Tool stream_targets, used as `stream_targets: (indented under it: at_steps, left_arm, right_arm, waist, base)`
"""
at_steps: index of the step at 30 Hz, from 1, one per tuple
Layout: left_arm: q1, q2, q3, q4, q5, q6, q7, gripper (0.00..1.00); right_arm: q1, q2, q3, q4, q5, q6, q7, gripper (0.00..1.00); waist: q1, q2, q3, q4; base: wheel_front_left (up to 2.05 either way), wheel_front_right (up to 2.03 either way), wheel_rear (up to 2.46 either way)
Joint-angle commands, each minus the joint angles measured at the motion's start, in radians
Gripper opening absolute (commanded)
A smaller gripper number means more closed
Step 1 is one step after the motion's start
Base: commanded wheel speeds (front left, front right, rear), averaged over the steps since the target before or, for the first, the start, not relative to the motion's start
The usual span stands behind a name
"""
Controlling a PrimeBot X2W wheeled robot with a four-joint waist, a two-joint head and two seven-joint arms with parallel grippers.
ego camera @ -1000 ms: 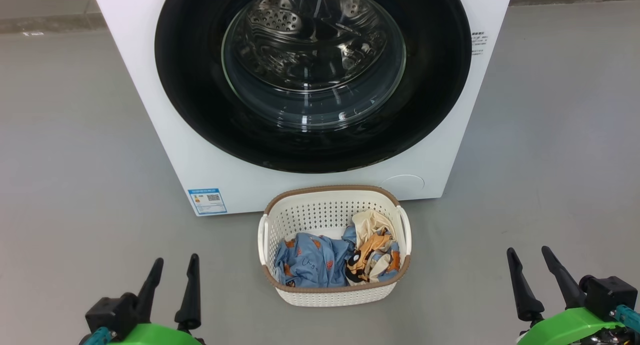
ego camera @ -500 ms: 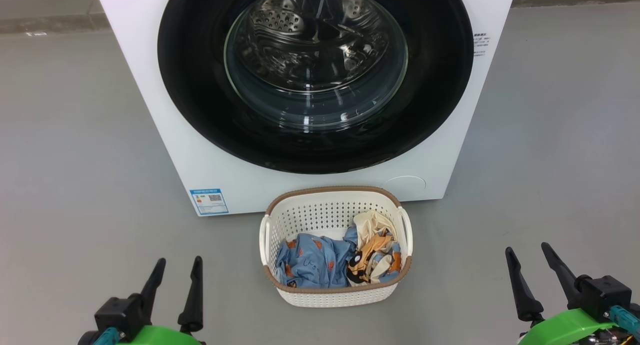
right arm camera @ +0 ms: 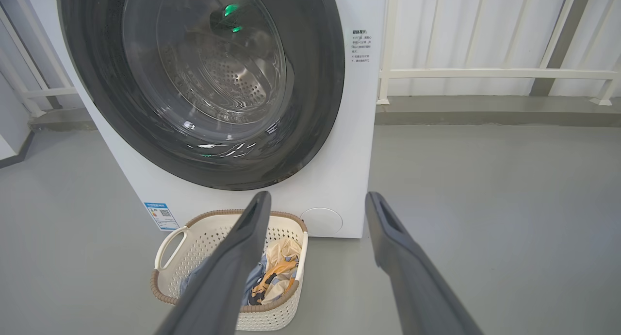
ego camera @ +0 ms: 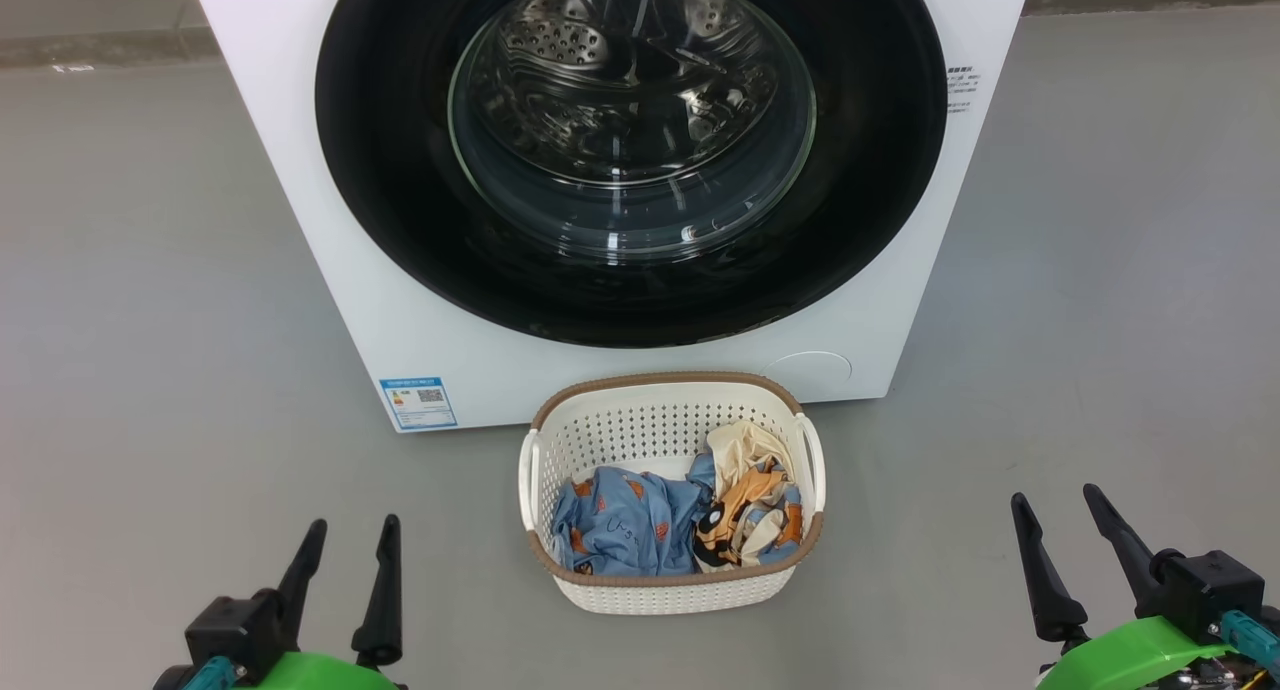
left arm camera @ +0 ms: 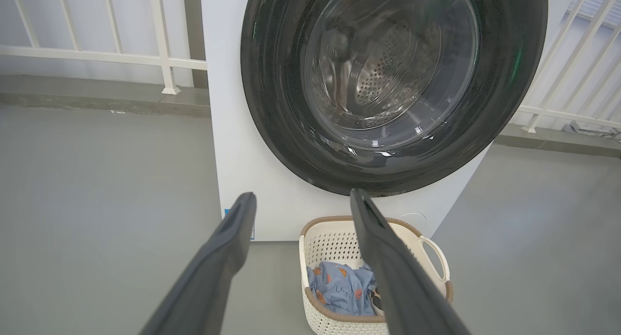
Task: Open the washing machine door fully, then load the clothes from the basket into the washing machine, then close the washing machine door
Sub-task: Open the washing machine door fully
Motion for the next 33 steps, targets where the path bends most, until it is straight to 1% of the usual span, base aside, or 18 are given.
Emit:
stream_targets:
  at_steps: [1,11,17,23,33]
  left_arm:
    - [-0.044,0.014,0.033,-0.016,0.008,-0.001,-0.012,1.00]
    - [-0.048,0.013,0.031,-0.011,0.019,0.003,-0.012,1.00]
    - [-0.051,0.013,0.029,-0.003,0.029,0.003,-0.012,1.00]
    - [-0.053,0.013,0.030,-0.003,0.030,0.003,-0.012,1.00]
    - [-0.056,0.012,0.030,-0.007,0.032,0.002,-0.012,1.00]
  right_arm:
    - [-0.028,-0.014,0.022,-0.029,0.007,0.002,-0.010,1.00]
    - [-0.027,-0.011,0.021,-0.033,0.008,0.002,-0.010,1.00]
    - [-0.027,-0.010,0.020,-0.035,0.008,0.002,-0.009,1.00]
    - [-0.027,-0.010,0.019,-0.037,0.008,0.002,-0.008,1.00]
    - [-0.031,-0.009,0.019,-0.036,0.012,0.002,-0.007,1.00]
  waist:
    - [0.0000,0.0000,0.000,0.000]
    - [0.0000,0.0000,0.000,0.000]
    - [0.0000,0.0000,0.001,0.000]
    - [0.0000,0.0000,0.003,-0.002]
    - [0.0000,0.0000,0.007,-0.005]
  base:
    - [0.00,0.00,0.00]
    - [0.02,0.02,-0.04]
    - [0.43,0.43,-0.85]
    - [0.88,0.88,-1.77]
    - [1.22,1.22,-2.45]
